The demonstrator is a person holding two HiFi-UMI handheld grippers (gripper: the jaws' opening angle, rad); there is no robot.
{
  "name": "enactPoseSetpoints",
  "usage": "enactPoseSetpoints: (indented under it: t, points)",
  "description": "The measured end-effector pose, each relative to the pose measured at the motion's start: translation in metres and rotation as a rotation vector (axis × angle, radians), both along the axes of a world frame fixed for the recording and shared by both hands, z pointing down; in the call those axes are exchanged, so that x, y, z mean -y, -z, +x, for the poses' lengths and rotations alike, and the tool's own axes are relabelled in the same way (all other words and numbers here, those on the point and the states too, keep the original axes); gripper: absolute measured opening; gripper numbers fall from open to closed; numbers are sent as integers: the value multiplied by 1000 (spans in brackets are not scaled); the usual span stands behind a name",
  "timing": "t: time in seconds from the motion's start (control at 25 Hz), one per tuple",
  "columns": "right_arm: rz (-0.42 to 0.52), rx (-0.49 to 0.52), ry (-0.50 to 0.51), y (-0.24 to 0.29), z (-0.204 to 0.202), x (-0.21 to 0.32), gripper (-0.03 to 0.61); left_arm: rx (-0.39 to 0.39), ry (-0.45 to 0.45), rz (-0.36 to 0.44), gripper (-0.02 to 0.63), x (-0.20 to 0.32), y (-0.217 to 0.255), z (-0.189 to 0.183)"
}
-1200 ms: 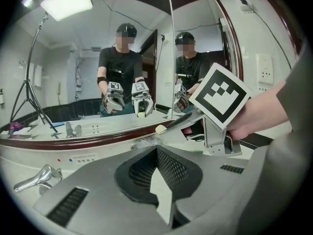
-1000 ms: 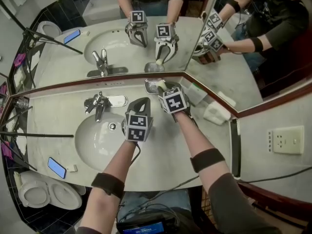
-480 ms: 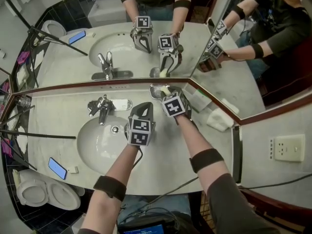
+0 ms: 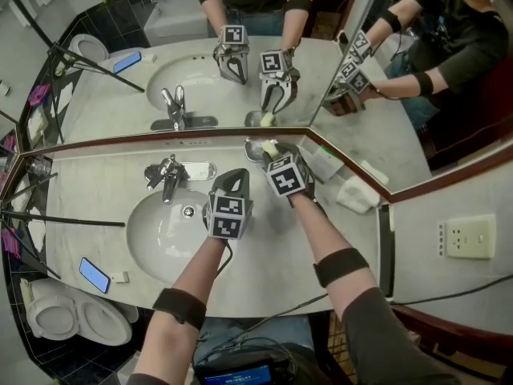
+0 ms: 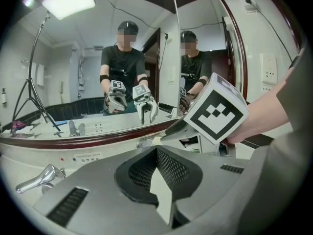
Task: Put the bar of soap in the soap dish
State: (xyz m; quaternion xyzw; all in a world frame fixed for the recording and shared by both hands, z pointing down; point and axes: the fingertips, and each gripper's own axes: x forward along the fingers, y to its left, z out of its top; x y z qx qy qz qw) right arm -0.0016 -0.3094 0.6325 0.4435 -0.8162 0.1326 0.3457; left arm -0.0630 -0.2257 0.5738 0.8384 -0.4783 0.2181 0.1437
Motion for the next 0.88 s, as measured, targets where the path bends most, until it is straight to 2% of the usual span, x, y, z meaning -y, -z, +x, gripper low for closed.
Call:
enactPoseSetpoints:
  t: [0.08, 0.2, 0.28, 0.44, 0.64, 0.88]
  points:
    - [18, 12, 17, 22, 2, -12, 153, -8, -2, 2, 2, -5, 8, 1]
    - [43, 42, 43, 54, 4, -38, 56, -20, -16, 11, 2, -17, 27, 3]
    - [51, 67, 59, 72, 6, -58, 20, -32, -27, 18, 2, -27, 39, 5]
    - [63, 113, 75, 99, 7, -96, 18, -47, -51, 37, 2, -47, 57, 8]
    - [80, 133, 85, 102, 18, -140, 18, -54, -70, 46, 2, -75, 70, 8]
    - [89, 202, 44, 117, 35, -196, 18, -65, -73, 37, 2, -116, 74, -4]
